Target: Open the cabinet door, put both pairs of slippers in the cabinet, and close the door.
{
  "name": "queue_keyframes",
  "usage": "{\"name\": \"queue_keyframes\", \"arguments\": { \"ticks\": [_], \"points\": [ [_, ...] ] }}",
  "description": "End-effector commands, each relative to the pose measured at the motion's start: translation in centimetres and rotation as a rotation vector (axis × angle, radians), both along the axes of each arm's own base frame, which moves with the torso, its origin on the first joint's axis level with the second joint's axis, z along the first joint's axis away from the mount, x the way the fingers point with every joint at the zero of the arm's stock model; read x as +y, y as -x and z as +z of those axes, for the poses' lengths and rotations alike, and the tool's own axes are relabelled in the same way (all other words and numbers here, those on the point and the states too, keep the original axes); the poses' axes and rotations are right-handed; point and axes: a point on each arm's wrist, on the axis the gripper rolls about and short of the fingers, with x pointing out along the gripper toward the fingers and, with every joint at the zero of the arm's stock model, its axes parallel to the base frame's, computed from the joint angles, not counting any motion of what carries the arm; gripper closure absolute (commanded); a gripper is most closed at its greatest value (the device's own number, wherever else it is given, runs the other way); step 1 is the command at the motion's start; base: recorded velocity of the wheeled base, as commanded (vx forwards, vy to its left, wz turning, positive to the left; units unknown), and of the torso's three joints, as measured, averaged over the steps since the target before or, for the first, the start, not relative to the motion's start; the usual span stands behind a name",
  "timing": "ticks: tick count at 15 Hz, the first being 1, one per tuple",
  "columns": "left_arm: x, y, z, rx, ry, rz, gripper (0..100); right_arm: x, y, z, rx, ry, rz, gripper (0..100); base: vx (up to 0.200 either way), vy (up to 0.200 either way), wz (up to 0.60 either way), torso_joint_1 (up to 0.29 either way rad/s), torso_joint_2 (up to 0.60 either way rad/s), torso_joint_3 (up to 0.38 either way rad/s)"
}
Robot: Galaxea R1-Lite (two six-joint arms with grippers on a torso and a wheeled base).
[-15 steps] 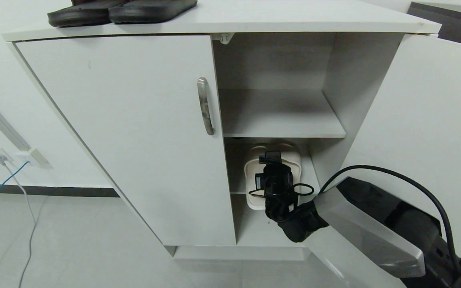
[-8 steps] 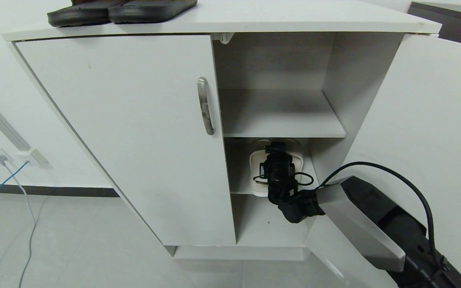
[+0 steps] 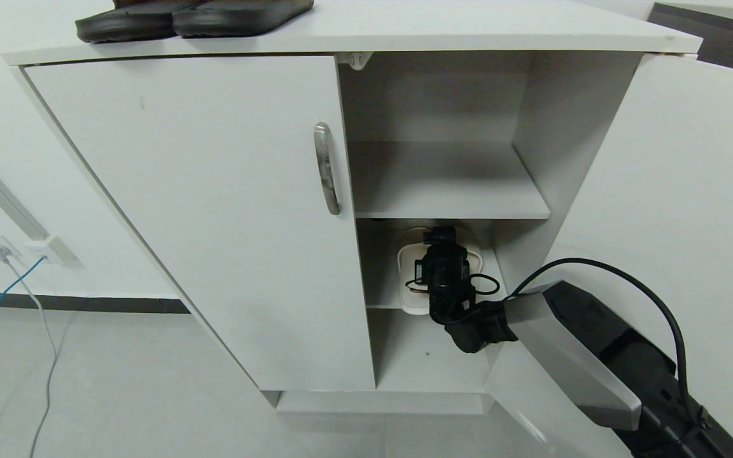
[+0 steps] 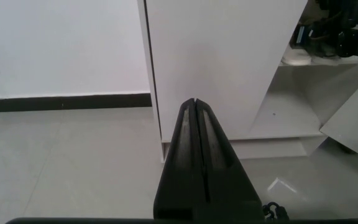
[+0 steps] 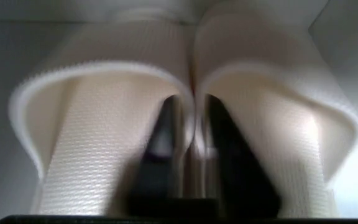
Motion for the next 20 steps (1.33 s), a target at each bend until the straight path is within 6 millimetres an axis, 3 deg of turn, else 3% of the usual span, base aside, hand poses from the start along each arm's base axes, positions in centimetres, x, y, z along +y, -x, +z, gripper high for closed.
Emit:
{"name": "queue_keyframes", "arguments": {
  "ticks": [1,4,7,11,16,18,20],
  "points": [
    [0.0,0.0,0.0,0.001,0.000,0.000,100,-0.1,0.1,0.2,-0.001,0.000,-0.002,0,0.000,0.000,0.00,0.000,0.00,0.000],
    [0.0,0.0,0.0,0.000,0.000,-0.001,100,-0.6,1.2,1.6,-0.006,-0.005,-0.003,0,0.000,0.000,0.00,0.000,0.00,0.000],
    [0.0,0.0,0.0,0.000,0.004,-0.001,100,-1.1,3.6,3.5,-0.018,-0.014,0.015,0,0.000,0.000,0.00,0.000,0.00,0.000],
    [0.0,0.0,0.0,0.001,0.003,-0.001,100,-1.1,8.7,4.2,0.006,0.003,0.073,0,0.000,0.000,0.00,0.000,0.00,0.000],
    [0.0,0.0,0.0,0.001,0.004,-0.001,100,-3.2,16.9,6.1,0.042,0.035,0.110,0,0.000,0.000,0.00,0.000,0.00,0.000],
    [0.0,0.0,0.0,0.000,0.004,0.000,100,-4.5,19.2,6.2,0.060,0.050,0.130,0,0.000,0.000,0.00,0.000,0.00,0.000],
    [0.0,0.0,0.0,0.001,0.006,0.000,100,-4.6,20.1,6.4,0.057,0.053,0.145,0,0.000,0.000,0.00,0.000,0.00,0.000]
  ]
}}
